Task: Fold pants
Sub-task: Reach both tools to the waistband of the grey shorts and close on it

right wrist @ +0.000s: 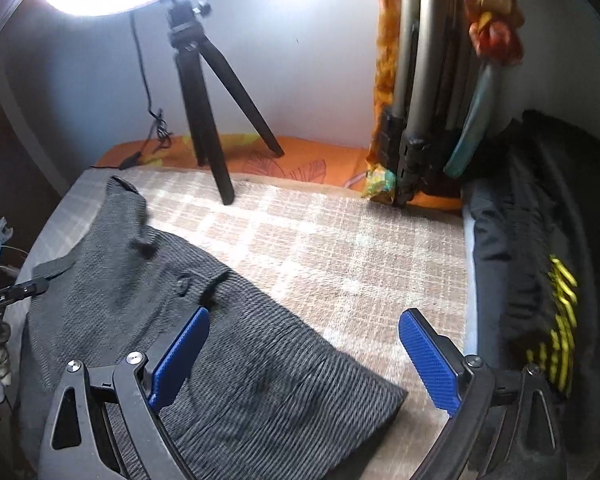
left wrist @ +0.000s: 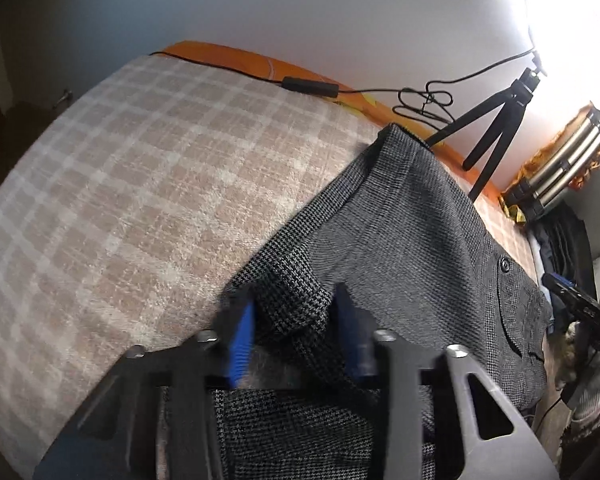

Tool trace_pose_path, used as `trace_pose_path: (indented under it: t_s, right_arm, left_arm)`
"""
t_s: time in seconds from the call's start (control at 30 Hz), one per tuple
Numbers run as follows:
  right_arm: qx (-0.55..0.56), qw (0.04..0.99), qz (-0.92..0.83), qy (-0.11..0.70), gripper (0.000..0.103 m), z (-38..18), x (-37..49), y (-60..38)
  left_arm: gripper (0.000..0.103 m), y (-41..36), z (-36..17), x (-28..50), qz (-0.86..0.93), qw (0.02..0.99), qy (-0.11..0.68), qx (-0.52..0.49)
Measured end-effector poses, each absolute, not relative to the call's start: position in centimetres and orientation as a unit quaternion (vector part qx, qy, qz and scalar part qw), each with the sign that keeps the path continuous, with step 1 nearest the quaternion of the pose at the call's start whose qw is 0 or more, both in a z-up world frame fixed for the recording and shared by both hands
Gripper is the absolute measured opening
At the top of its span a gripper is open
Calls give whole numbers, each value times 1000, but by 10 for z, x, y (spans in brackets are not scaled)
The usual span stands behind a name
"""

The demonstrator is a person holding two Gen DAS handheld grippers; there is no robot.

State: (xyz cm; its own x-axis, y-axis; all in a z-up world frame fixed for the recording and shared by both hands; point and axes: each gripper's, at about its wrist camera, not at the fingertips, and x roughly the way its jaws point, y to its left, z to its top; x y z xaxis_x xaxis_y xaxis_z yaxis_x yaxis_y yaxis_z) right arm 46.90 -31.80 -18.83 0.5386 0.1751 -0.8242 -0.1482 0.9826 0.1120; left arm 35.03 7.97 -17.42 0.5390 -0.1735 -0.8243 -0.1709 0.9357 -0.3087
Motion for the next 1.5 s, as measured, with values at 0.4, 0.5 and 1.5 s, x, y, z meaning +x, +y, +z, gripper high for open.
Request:
trace_pose_path:
  t_s: [0.4,0.5,1.5]
  right_arm:
    - [23,848,107,518,97,-220,480,-333]
    - [9,845,115,522,98,-221,475,-328]
    - [-21,829,140,541,96,-223,475,-325]
  left_arm:
    - [47,84,-178,341,24,866,476,-153]
    - [65,90,-174,338,33,869,476,-131]
    - [75,20,-200,514,-151,838,524,-22]
